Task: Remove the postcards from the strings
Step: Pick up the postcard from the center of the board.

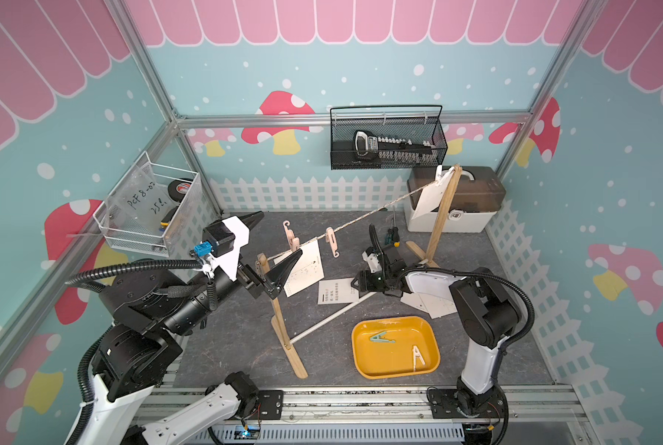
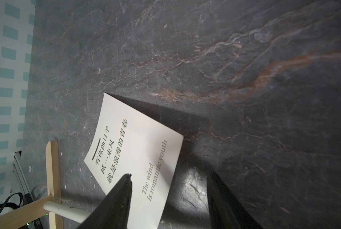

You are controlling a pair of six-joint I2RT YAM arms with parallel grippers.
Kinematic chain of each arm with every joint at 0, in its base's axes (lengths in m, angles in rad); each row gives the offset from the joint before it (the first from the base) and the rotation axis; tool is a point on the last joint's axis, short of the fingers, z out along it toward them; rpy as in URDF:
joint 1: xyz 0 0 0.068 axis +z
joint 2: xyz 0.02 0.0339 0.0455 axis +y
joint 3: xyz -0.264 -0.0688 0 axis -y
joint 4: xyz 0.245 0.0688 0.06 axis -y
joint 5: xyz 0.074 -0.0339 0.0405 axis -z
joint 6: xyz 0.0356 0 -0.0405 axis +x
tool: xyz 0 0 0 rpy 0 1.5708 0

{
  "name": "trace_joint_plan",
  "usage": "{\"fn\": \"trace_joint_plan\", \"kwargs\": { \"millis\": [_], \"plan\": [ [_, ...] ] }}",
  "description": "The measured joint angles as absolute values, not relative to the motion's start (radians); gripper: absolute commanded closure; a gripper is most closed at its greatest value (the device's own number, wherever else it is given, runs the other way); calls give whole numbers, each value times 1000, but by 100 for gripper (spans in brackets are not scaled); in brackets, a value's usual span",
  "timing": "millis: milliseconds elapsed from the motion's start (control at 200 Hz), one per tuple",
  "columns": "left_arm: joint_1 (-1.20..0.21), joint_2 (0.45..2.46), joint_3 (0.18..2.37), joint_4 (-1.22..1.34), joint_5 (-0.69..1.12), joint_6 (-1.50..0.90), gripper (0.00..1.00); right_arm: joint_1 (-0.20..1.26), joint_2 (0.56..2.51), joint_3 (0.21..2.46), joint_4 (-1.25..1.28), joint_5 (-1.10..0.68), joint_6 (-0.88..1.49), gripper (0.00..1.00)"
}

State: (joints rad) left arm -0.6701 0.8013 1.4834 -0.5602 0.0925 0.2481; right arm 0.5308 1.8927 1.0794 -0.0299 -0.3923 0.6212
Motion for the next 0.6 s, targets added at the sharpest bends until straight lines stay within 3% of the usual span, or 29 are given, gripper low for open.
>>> {"fn": "trace_joint_plan", "kwargs": {
  "millis": [460, 600],
  "plan": [
    [-670, 789, 1439, -567, 50, 228, 0, 531, 1982, 1105, 87, -507, 625, 61],
    [-670, 754, 1409, -572, 34, 216, 0, 531, 2014, 1128, 105, -537, 628, 71]
  ]
}}
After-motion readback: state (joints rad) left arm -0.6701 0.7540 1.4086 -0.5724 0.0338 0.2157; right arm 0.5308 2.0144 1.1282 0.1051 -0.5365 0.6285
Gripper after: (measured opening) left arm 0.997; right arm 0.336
